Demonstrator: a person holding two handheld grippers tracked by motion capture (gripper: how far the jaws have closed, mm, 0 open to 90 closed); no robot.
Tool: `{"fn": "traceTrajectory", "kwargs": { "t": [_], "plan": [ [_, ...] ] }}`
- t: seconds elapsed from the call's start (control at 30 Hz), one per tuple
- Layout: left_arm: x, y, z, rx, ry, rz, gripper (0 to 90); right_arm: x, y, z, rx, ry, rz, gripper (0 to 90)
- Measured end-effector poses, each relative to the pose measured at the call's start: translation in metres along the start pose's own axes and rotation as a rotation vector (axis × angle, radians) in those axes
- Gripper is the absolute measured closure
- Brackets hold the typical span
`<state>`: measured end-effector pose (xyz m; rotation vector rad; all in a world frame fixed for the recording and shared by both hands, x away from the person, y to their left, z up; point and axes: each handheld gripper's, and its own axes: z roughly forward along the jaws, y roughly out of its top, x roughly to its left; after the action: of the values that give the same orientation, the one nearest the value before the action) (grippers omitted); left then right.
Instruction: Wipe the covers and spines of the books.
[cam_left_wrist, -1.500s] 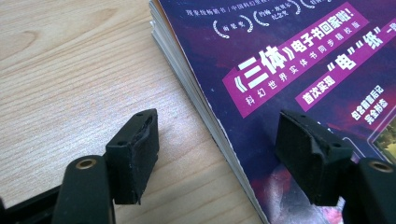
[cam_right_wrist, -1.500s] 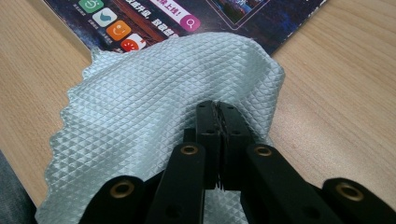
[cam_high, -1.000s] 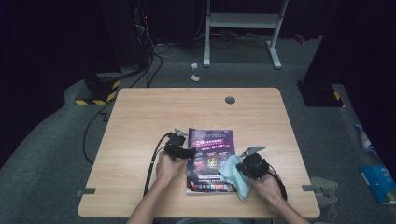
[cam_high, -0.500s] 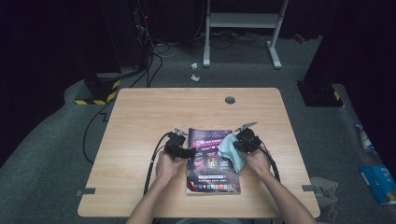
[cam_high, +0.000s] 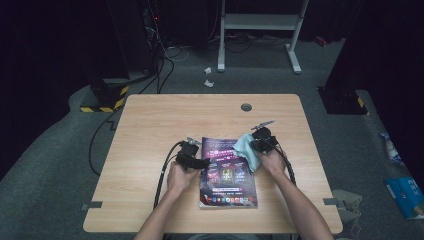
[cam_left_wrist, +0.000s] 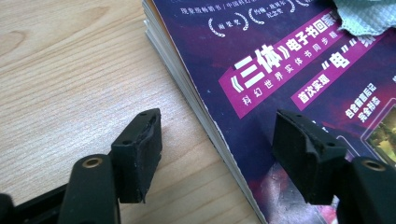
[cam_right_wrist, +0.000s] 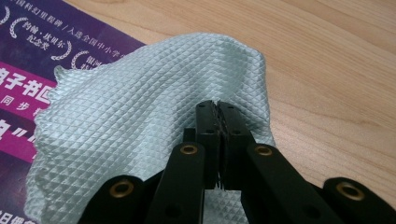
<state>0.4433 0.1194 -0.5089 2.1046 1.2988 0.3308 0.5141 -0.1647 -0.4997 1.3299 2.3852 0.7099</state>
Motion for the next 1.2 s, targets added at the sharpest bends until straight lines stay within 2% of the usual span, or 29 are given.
{"fn": "traceTrajectory", "kwargs": {
  "t": [0.1,0.23,0.4,0.53,0.7,0.8,0.87,0.9,0.93,0.97,1.0,1.07,1.1,1.2],
  "plan": [
    [0.001,0.001,-0.001,0.006,-0.009,-0.006,35.9,-0.003,-0.002,-0.004,-0.004,-0.015,0.001,87.9],
    [-0.003,0.001,-0.003,0.012,-0.024,-0.016,37.9,-0.012,-0.009,-0.020,-0.029,-0.035,0.000,87.9],
    [-0.010,0.000,-0.007,0.034,-0.020,0.034,37.9,-0.031,-0.028,-0.038,-0.028,-0.077,0.009,87.9],
    [-0.015,-0.006,-0.013,0.042,-0.029,0.036,37.8,-0.043,-0.043,-0.047,-0.019,-0.094,0.036,87.6],
    [-0.022,-0.014,-0.022,0.054,-0.035,0.056,37.6,-0.045,-0.055,-0.050,-0.003,-0.067,0.054,76.1],
    [-0.025,-0.019,-0.027,0.051,-0.036,0.061,37.7,-0.035,-0.060,-0.062,-0.048,-0.053,0.049,70.0],
    [-0.027,-0.022,-0.031,0.047,-0.033,0.062,37.6,-0.028,-0.062,-0.069,-0.080,-0.021,0.040,69.2],
    [-0.028,-0.023,-0.031,0.046,-0.037,0.058,37.7,-0.017,-0.066,-0.076,-0.111,0.017,0.024,69.2],
    [-0.029,-0.025,-0.032,0.051,-0.037,0.066,37.7,-0.012,-0.067,-0.078,-0.114,0.031,0.016,69.2],
    [-0.030,-0.026,-0.033,0.051,-0.039,0.063,37.7,0.000,-0.070,-0.081,-0.119,0.060,-0.024,69.3],
    [-0.031,-0.027,-0.033,0.054,-0.036,0.068,37.7,0.007,-0.072,-0.081,-0.125,0.079,-0.042,69.3],
    [-0.033,-0.029,-0.033,0.058,-0.040,0.067,37.8,0.024,-0.077,-0.079,-0.113,0.134,-0.068,68.7],
    [-0.033,-0.029,-0.033,0.059,-0.040,0.067,37.9,0.030,-0.079,-0.076,-0.102,0.154,-0.065,68.1],
    [-0.033,-0.030,-0.032,0.062,-0.041,0.064,38.0,0.039,-0.082,-0.067,-0.075,0.183,-0.056,63.0]
  ]
}}
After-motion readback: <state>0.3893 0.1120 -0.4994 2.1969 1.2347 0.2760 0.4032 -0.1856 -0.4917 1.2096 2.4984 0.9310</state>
